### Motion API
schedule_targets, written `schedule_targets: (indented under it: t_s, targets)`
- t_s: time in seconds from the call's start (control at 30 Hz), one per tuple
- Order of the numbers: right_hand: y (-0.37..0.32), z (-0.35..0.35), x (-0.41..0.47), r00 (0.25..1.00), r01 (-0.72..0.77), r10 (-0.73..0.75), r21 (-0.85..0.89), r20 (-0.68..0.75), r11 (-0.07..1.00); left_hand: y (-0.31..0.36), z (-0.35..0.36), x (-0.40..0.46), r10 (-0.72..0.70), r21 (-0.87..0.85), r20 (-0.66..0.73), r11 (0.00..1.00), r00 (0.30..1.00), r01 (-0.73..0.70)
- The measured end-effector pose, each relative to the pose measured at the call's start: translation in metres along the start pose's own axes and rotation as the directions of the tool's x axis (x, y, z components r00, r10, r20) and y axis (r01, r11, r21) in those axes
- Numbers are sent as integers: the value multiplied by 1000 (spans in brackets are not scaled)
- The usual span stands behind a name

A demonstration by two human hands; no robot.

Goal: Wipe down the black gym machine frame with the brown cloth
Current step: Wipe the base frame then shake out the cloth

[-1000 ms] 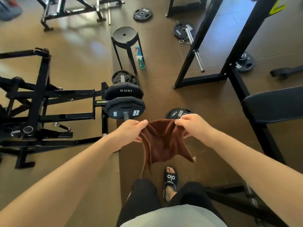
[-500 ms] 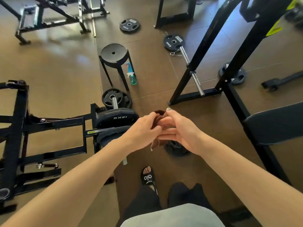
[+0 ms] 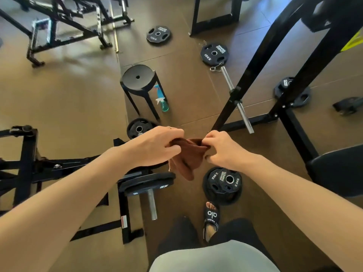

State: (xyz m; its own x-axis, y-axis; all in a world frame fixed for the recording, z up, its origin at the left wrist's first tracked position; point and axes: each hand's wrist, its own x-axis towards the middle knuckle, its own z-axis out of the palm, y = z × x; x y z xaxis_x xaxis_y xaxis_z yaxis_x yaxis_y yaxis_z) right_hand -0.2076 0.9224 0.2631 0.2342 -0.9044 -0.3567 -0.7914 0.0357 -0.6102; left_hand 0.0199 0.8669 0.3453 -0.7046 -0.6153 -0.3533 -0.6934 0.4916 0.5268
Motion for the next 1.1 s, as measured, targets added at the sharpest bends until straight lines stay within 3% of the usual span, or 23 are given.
schedule_targets:
  t_s: [0.17,0.27,0.43,0.53,0.63,0.7,0.77,0.83,0.87,0.93,1.03,1.1]
  targets:
    - [17,-48,29,994,75,-64,130,-90,989,-30,-16,29,-127,-17,-61,992,990,126]
    - [13,-78,53,991,89,-65,222,-113,971,-46,-26,50,-293,-296,-119,922,949,248]
    - [-1,-115,110,990,95,-49,358,-136,929,-73,-49,96,-450,-789,-113,582,886,195]
    - [-11,-131,158,994,37,18,483,-109,875,-98,-64,130,-538,-906,-96,396,838,151]
    - [-23,-142,212,976,-108,207,662,-73,742,-124,-85,165,-641,-954,-58,260,765,146]
    - [-30,-148,246,944,-202,329,761,-15,617,-144,-102,186,-716,-971,-9,173,698,165]
    - [-32,-154,274,933,-323,312,802,180,502,-157,-121,203,-775,-972,61,96,629,213]
    - [-37,-156,292,882,-467,221,714,416,522,-172,-136,213,-817,-960,160,0,554,279]
    - [-39,-156,300,860,-501,231,672,454,545,-178,-142,217,-819,-952,182,-10,544,305]
    - [-41,-159,322,871,-492,293,689,395,532,-195,-154,225,-803,-951,183,3,568,310]
    - [-47,-174,356,908,-401,298,817,294,414,-217,-173,239,-781,-970,200,-73,592,232]
    - [-48,-182,377,916,-371,304,842,262,391,-225,-181,246,-690,-968,210,-47,693,247]
